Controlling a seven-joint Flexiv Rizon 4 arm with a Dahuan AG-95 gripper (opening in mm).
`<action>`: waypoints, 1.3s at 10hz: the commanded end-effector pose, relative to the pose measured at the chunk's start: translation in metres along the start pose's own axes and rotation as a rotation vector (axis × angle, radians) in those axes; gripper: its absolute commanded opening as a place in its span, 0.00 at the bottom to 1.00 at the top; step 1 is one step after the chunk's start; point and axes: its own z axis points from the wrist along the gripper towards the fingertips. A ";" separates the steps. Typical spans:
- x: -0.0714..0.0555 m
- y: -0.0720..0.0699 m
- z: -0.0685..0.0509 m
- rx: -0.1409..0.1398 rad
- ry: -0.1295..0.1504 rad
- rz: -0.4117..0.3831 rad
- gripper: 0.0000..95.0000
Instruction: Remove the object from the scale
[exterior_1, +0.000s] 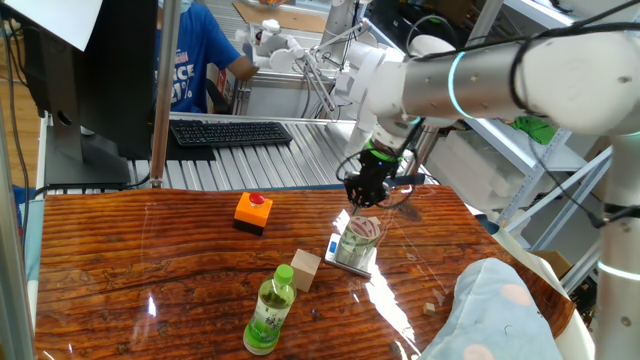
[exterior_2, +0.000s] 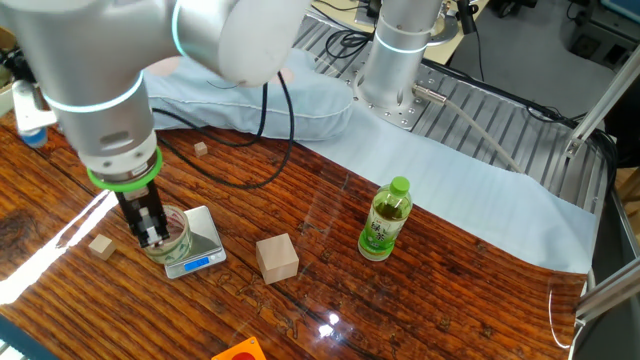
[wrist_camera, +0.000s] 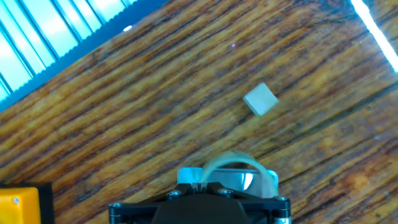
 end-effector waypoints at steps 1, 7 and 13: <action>0.004 -0.002 -0.002 0.001 -0.012 0.007 0.00; 0.004 -0.001 -0.001 -0.018 -0.021 0.046 0.20; 0.005 0.002 0.004 -0.028 -0.021 0.050 0.20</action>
